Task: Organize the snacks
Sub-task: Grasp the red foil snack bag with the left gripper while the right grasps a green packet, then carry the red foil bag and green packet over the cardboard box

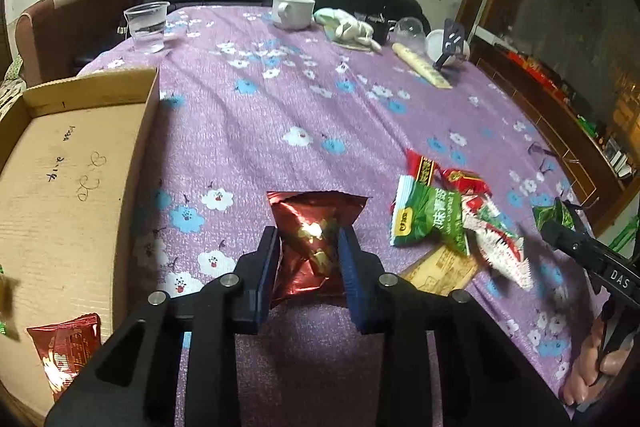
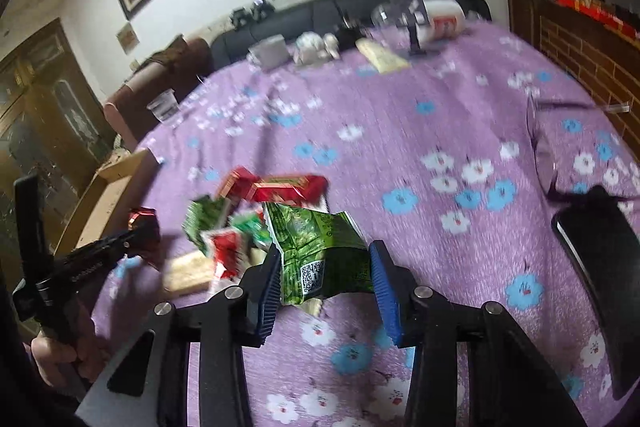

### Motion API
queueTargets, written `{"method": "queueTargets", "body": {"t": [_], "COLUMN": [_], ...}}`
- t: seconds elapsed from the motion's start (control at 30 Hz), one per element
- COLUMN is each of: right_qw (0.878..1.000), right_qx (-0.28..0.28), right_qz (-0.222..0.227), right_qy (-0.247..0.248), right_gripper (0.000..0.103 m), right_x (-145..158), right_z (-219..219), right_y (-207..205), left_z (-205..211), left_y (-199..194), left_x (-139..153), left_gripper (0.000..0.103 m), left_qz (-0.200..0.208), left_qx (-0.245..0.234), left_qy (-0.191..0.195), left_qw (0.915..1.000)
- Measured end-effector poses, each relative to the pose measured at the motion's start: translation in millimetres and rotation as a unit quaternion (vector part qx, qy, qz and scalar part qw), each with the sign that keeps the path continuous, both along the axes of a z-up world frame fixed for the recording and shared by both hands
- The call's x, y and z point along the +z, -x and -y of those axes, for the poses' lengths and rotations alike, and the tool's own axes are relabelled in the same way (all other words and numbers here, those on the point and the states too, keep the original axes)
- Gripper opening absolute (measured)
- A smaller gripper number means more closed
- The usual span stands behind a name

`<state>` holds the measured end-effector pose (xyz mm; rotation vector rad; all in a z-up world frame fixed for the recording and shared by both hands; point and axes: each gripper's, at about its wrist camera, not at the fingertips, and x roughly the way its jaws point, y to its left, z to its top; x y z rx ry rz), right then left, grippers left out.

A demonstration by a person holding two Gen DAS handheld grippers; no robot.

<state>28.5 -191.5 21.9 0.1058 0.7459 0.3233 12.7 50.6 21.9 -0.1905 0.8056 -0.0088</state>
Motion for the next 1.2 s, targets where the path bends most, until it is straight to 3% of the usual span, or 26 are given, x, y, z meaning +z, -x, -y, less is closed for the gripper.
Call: {"method": "queueTargets", "body": {"t": [0.23, 0.43, 0.47, 0.53, 0.6, 0.67, 0.7, 0.73, 0.93, 1.2], "right_qw": [1.0, 1.0, 1.0, 1.0, 1.0, 1.0, 1.0, 0.999, 0.998, 0.997], "right_qx": [0.005, 0.006, 0.006, 0.008, 0.011, 0.015, 0.017, 0.02, 0.04, 0.076], "right_qz": [0.02, 0.019, 0.02, 0.022, 0.023, 0.024, 0.026, 0.028, 0.04, 0.03], "right_qy": [0.0, 0.0, 0.0, 0.002, 0.0, -0.002, -0.003, -0.004, -0.012, -0.018], "right_gripper": [0.043, 0.043, 0.043, 0.043, 0.043, 0.043, 0.043, 0.043, 0.043, 0.043], "right_x": [6.8, 7.2, 7.1, 7.5, 8.5, 8.9, 9.7, 9.6, 13.6, 9.9], "right_z": [-4.4, -4.2, -4.2, -5.1, -5.3, -5.5, -5.9, -6.3, -10.5, -22.8], "right_y": [4.2, 2.6, 2.8, 3.5, 4.6, 6.0, 7.1, 7.9, 16.4, 22.1], "left_z": [3.0, 1.7, 3.3, 8.1, 16.4, 25.0, 27.2, 26.9, 5.1, 6.7], "left_y": [0.0, -4.1, -7.8, -15.2, -17.2, -21.2, -21.3, -20.3, -11.3, -9.0], "left_x": [2.2, -2.5, -5.7, -12.3, -10.7, -13.5, -14.3, -14.0, -6.7, -1.8], "left_gripper": [0.028, 0.029, 0.031, 0.044, 0.058, 0.058, 0.05, 0.031, 0.03, 0.03], "left_qz": [0.01, -0.007, -0.02, -0.046, -0.047, -0.05, -0.046, -0.042, -0.008, 0.012], "left_qx": [-0.009, 0.003, 0.004, -0.007, -0.011, -0.013, -0.009, -0.004, 0.014, 0.012], "left_qy": [-0.004, -0.008, -0.013, -0.018, -0.039, -0.064, -0.073, -0.077, -0.019, -0.017], "left_qw": [0.9999, 0.9999, 0.9997, 0.9988, 0.9981, 0.9966, 0.9962, 0.9962, 0.9997, 0.9997]}}
